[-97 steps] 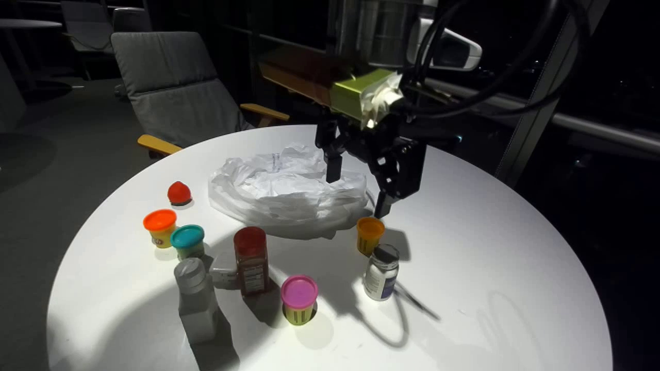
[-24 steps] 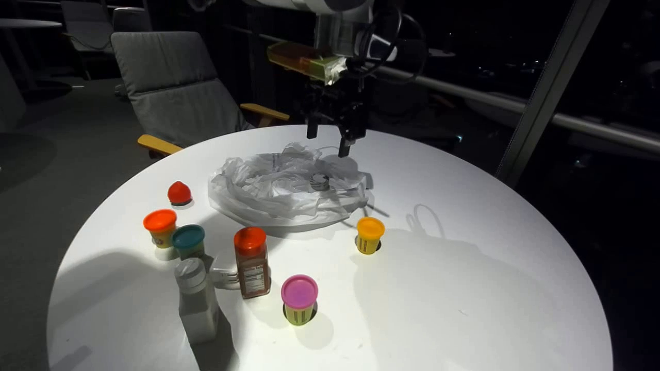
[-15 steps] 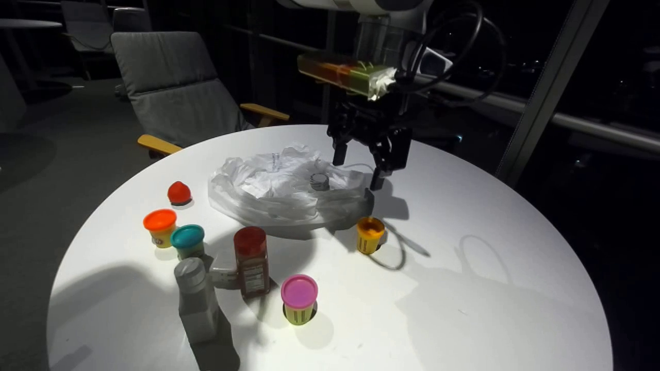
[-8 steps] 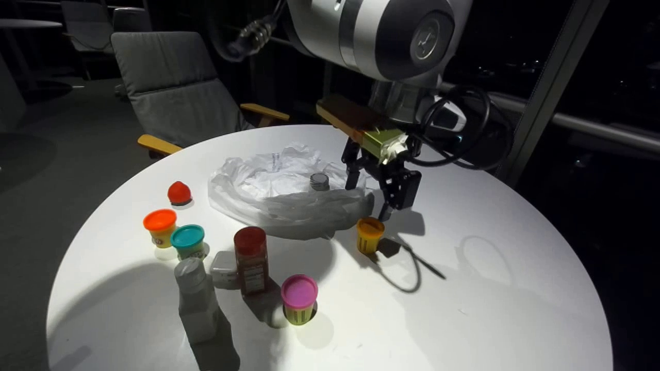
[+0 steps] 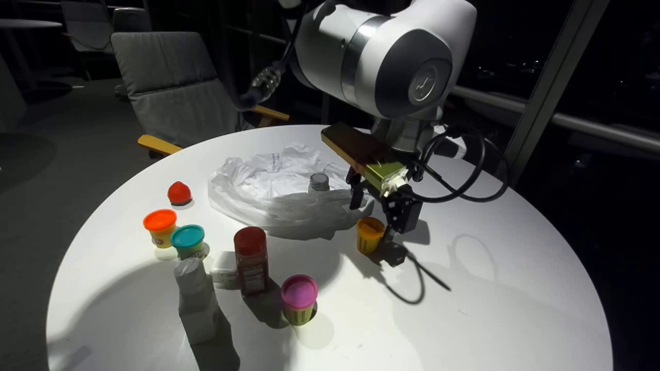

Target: Pick up the bottles and small containers from the table and put them in the plastic bag.

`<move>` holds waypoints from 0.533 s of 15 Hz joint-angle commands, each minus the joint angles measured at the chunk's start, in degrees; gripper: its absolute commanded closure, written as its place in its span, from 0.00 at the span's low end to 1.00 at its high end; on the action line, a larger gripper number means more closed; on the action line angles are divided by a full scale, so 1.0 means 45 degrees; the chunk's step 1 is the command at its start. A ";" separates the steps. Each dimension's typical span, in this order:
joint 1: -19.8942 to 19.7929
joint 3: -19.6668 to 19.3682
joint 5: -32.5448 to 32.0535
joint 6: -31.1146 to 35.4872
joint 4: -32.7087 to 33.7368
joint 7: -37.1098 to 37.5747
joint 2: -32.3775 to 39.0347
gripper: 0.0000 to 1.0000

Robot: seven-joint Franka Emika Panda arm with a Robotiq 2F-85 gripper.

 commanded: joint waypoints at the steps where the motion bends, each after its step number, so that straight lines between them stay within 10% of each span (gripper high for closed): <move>1: -0.0061 -0.0008 0.0088 0.0212 0.0440 -0.0058 0.0379 0.00; 2: -0.0083 -0.0013 0.0096 0.0161 0.0520 -0.0056 0.0450 0.03; 3: -0.0069 -0.0054 0.0055 0.0128 0.0585 -0.0035 0.0504 0.27; 8: -0.0035 -0.0133 -0.0016 0.0263 0.0560 -0.0068 0.0414 0.54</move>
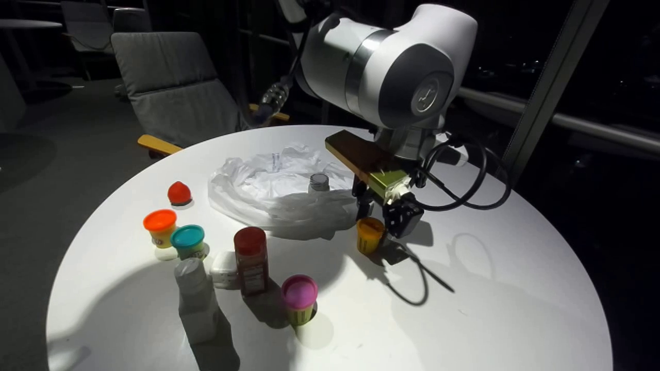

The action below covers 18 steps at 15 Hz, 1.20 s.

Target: Pick up the bottles and small containers from the table and put them in the plastic bag.

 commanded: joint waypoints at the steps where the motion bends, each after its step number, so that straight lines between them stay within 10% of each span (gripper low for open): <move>1: -0.0026 -0.0066 -0.0036 0.0137 0.0199 -0.0031 -0.0043 0.60; 13: 0.1575 0.0112 -0.1086 -0.2800 -0.1126 0.0978 -0.4658 0.72; 18: 0.2948 0.1032 -0.1601 -0.3103 -0.0661 0.1269 -0.3948 0.72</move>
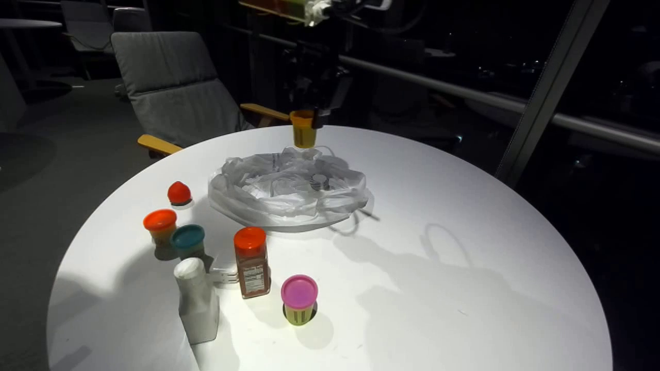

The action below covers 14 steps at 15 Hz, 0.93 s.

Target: Pick up the bottles and small containers from the table and put them in the plastic bag.

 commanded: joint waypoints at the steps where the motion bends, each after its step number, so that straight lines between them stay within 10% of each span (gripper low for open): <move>1: 0.0807 0.0409 -0.0708 0.0353 0.0141 0.0328 0.0746 0.72; 12: 0.1035 0.0431 -0.0726 0.3114 0.1176 0.0152 0.4230 0.72; 13: 0.1001 0.0462 -0.0709 0.3251 0.1108 0.0084 0.4132 0.22; 14: 0.0921 0.0545 -0.0609 0.3381 0.1047 -0.0006 0.3984 0.21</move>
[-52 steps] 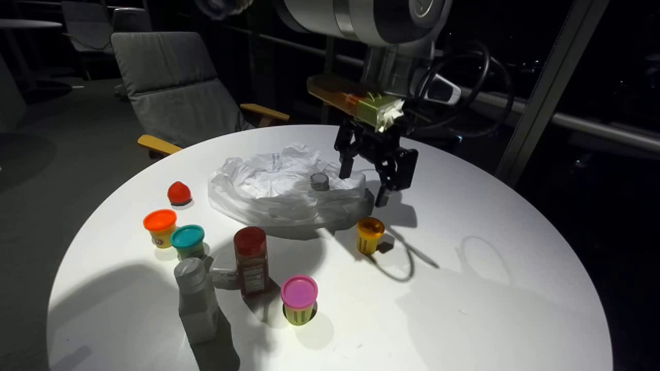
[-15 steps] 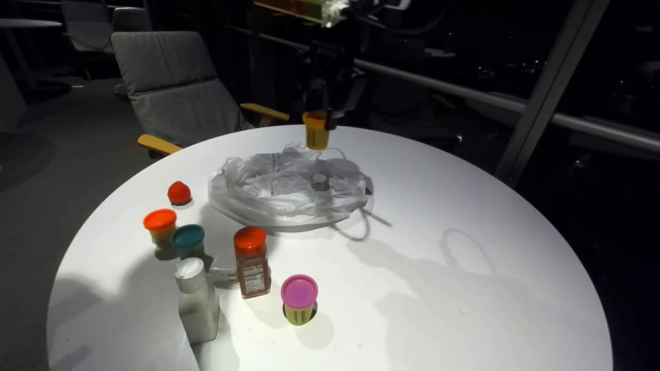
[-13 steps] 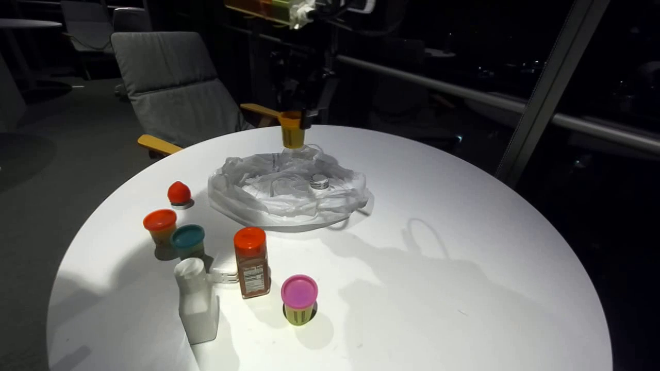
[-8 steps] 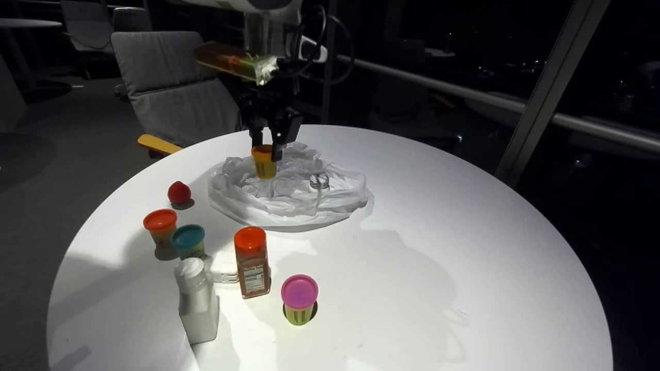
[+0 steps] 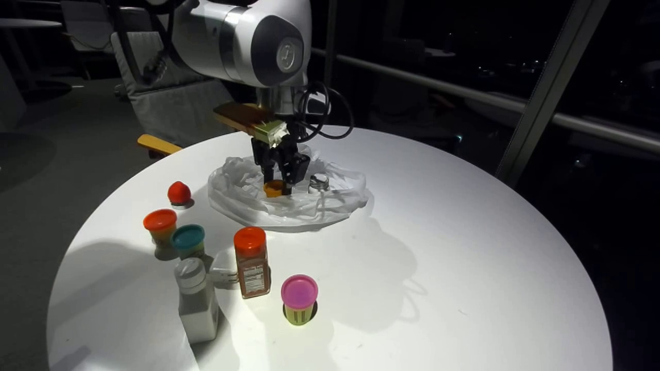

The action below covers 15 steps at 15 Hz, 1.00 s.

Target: Pick up the bottles and small containers from the table and put them in the plastic bag.

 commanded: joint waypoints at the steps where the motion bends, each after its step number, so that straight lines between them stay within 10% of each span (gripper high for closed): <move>1: -0.0266 0.0305 0.0426 0.0436 0.0009 -0.0414 -0.0527 0.16; 3: -0.0326 0.0433 0.0542 0.0874 -0.0506 -0.0596 -0.1344 0.01; 15: -0.1457 -0.0279 0.0305 -0.0081 -0.5784 -0.1425 -0.7266 0.00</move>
